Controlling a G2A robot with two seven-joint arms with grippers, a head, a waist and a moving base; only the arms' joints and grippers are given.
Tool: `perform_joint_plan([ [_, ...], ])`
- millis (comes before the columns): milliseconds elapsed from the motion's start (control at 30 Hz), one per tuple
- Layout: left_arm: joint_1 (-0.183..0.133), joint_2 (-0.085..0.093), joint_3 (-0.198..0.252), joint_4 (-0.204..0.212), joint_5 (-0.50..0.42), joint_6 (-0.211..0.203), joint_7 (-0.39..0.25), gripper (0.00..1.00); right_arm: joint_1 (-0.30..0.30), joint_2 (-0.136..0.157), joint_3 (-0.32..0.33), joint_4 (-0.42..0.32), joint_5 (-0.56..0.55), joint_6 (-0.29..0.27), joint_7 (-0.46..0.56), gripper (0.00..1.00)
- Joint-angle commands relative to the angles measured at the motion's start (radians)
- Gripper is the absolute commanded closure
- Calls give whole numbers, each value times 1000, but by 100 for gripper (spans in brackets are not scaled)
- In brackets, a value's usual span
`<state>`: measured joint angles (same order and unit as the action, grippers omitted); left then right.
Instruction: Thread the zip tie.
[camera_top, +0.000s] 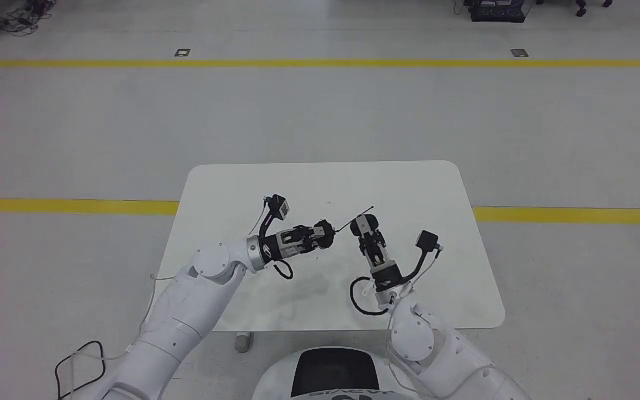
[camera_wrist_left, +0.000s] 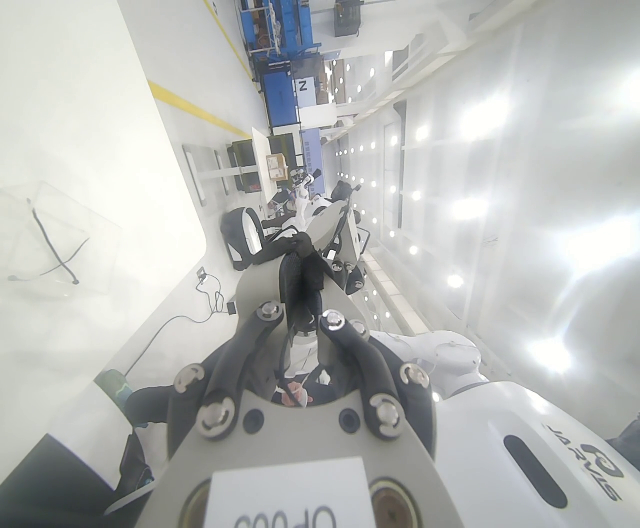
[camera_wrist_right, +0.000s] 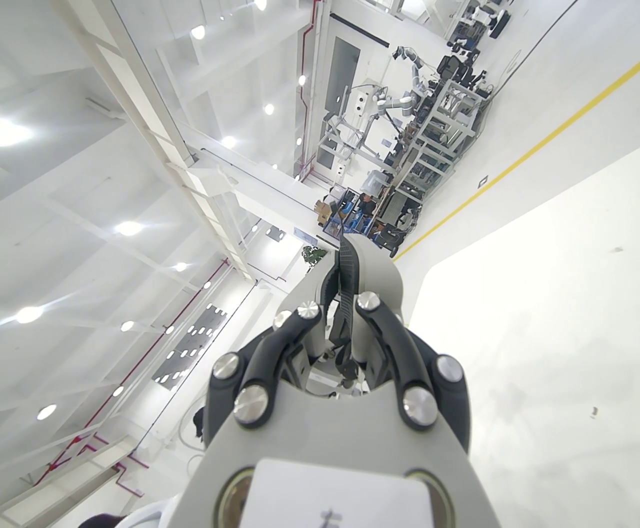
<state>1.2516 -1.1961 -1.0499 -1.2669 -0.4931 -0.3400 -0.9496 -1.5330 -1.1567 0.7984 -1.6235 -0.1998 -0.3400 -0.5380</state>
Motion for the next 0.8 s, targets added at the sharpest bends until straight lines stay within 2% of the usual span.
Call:
perform_joint_plan([
  [0,0,0,0,0,0,0,0,100,1,-1,0,2,1,0,2,100],
  [767,0,0,0,0,0,0,0,100,-2,-10,8,27,-20,0,11,100],
])
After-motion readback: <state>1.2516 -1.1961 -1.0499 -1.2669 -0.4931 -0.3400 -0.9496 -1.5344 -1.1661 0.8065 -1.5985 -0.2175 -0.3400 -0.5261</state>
